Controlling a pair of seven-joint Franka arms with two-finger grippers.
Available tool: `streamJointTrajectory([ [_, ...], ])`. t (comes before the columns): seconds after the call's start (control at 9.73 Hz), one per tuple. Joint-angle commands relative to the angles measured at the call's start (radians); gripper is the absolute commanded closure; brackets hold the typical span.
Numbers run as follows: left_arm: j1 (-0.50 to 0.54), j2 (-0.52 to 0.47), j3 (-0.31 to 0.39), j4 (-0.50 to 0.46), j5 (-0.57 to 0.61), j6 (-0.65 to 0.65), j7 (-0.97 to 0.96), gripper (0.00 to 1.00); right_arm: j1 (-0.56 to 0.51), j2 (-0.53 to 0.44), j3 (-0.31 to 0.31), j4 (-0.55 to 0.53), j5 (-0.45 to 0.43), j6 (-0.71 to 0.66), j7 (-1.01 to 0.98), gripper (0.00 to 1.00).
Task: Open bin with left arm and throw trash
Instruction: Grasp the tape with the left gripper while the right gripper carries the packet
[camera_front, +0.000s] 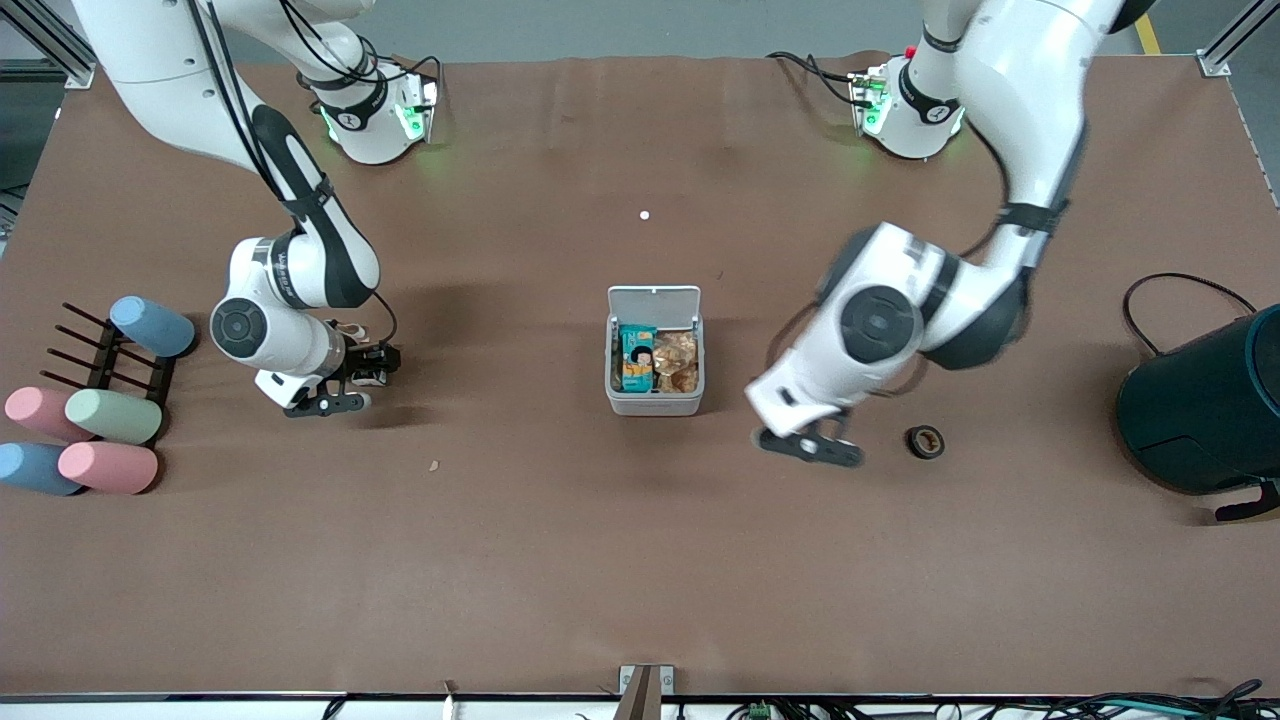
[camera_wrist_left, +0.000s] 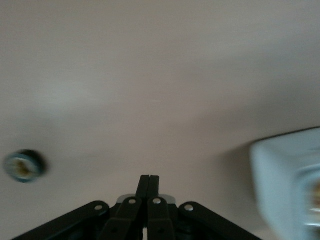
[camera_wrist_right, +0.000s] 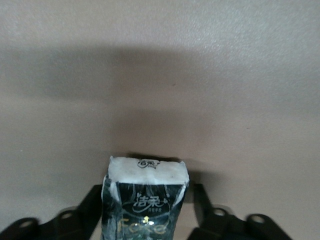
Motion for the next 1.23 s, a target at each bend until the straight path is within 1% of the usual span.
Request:
streamJointTrajectory([
  [0.0,0.15,0.038,-0.016,-0.071,0.14,0.071,0.132,0.02,-0.002,-0.021,0.003,0.016,0.071,-0.057,0.003,1.0],
  [0.1,0.207,0.035,-0.016,-0.147,0.141,0.169,0.232,0.0,0.001,-0.022,0.003,0.077,0.106,-0.126,0.004,1.0],
  [0.21,0.257,0.032,-0.017,-0.213,0.141,0.236,0.28,0.0,0.005,-0.022,0.005,0.174,0.161,-0.234,0.044,1.0],
  [0.31,0.297,0.032,-0.028,-0.268,0.141,0.294,0.282,0.0,0.027,-0.019,0.005,0.292,0.186,-0.328,0.121,1.0],
  [0.41,0.321,0.032,-0.032,-0.311,0.139,0.339,0.28,0.0,0.066,-0.018,0.005,0.412,0.209,-0.389,0.235,1.0],
  [0.62,0.345,0.031,-0.034,-0.376,0.139,0.4,0.282,0.0,0.189,-0.006,0.003,0.598,0.22,-0.404,0.52,1.0],
  [0.72,0.354,0.031,-0.034,-0.39,0.137,0.419,0.282,0.0,0.25,0.025,0.003,0.655,0.218,-0.396,0.606,1.0],
  [0.82,0.362,0.031,-0.036,-0.405,0.137,0.439,0.283,0.07,0.314,0.062,0.003,0.728,0.217,-0.383,0.677,1.0],
  [0.92,0.362,0.032,-0.043,-0.412,0.137,0.443,0.283,0.41,0.37,0.123,0.002,0.804,0.211,-0.34,0.732,1.0],
  [1.03,0.362,0.031,-0.046,-0.413,0.136,0.443,0.279,0.78,0.434,0.176,-0.001,0.835,0.201,-0.265,0.739,1.0],
  [1.13,0.361,0.029,-0.048,-0.409,0.137,0.442,0.269,1.0,0.483,0.207,-0.001,0.836,0.198,-0.175,0.739,1.0],
])
